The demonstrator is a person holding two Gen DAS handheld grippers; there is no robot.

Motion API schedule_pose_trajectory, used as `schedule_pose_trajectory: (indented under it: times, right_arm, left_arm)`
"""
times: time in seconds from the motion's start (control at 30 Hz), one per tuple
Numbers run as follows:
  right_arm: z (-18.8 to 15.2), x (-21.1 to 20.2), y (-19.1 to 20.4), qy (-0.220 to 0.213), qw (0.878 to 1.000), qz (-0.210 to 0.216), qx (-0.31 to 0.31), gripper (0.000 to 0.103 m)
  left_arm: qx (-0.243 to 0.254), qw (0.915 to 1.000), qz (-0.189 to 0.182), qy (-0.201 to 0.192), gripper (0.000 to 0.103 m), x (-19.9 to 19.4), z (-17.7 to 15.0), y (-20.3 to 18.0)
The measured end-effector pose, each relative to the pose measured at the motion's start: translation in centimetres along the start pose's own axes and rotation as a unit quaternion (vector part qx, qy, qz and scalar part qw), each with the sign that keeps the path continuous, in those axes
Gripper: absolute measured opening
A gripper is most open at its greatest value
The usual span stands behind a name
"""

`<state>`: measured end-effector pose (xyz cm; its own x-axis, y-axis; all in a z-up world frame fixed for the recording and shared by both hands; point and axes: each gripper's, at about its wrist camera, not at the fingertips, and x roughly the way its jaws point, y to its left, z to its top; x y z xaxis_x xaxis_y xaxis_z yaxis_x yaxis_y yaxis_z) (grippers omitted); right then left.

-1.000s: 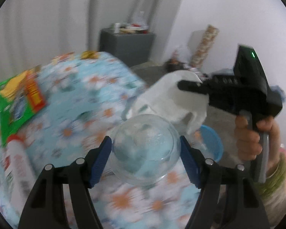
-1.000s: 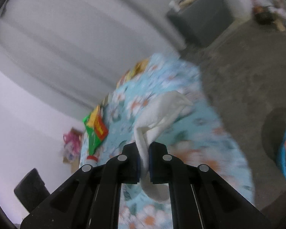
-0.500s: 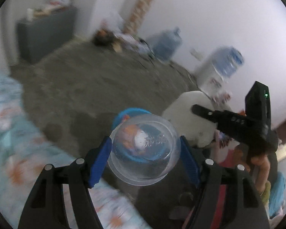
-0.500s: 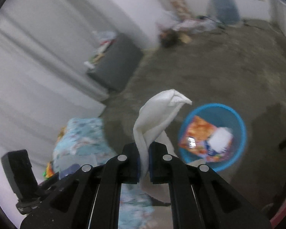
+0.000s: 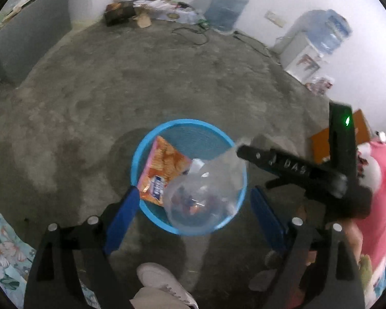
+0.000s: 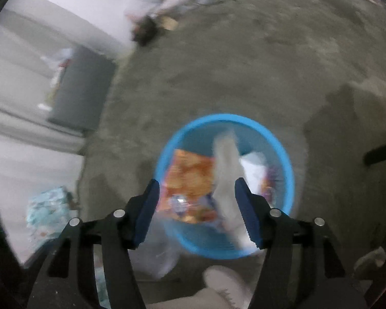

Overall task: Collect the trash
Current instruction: 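Carry the cup and tissue to the wastebasket and open both tools over it, then return both tools to the bed and grasp the white milk bottle with the right tool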

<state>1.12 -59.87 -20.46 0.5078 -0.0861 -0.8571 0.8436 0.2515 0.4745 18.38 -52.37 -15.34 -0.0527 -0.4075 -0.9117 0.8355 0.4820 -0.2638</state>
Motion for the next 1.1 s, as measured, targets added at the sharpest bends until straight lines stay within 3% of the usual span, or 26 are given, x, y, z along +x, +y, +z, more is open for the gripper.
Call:
schedule_pose_trajectory:
  times: [0.23, 0.37, 0.57, 0.7, 0.83, 0.97, 1.07, 1.1]
  right_arm:
    - [-1.1, -1.4, -0.1, -0.008, 1.0, -0.021, -0.009, 0.067]
    - [-2.1, -4.2, 1.1, -0.034, 0.999, -0.015, -0.033, 0.072]
    - [-6.6, -11.6, 5.8, -0.095, 0.99, 0.016, -0.102, 0.084]
    - [-9.2, -14.3, 9.3, -0.093, 0.983, 0.054, -0.151, 0.086]
    - [-12.6, -15.7, 14.9, -0.07, 0.968, 0.092, -0.221, 0.086]
    - [-15.6, -16.3, 20.6, -0.033, 0.949, 0.146, -0.277, 0.086]
    - [-18.6, -16.1, 25.9, -0.002, 0.928, 0.179, -0.326, 0.087]
    - [-20.1, -15.9, 28.3, 0.017, 0.915, 0.198, -0.351, 0.087]
  left_arm:
    - [-0.03, 0.9984, -0.013, -0.045, 0.087, -4.7, 0.0, 1.7]
    - [-0.047, 0.9946, -0.034, -0.086, 0.087, -10.4, -1.5, 2.7]
    - [-0.045, 0.9836, 0.0, -0.175, 0.094, -22.0, -8.3, 4.4]
    - [-0.07, 0.9719, 0.015, -0.224, 0.097, -28.9, -14.4, 7.1]
    - [-0.121, 0.9494, 0.062, -0.283, 0.097, -35.4, -21.9, 10.9]
    - [-0.189, 0.9165, 0.126, -0.33, 0.097, -40.2, -29.1, 14.1]
    - [-0.239, 0.8853, 0.16, -0.365, 0.097, -43.3, -34.9, 16.2]
    - [-0.26, 0.8732, 0.174, -0.374, 0.097, -44.2, -37.0, 16.9]
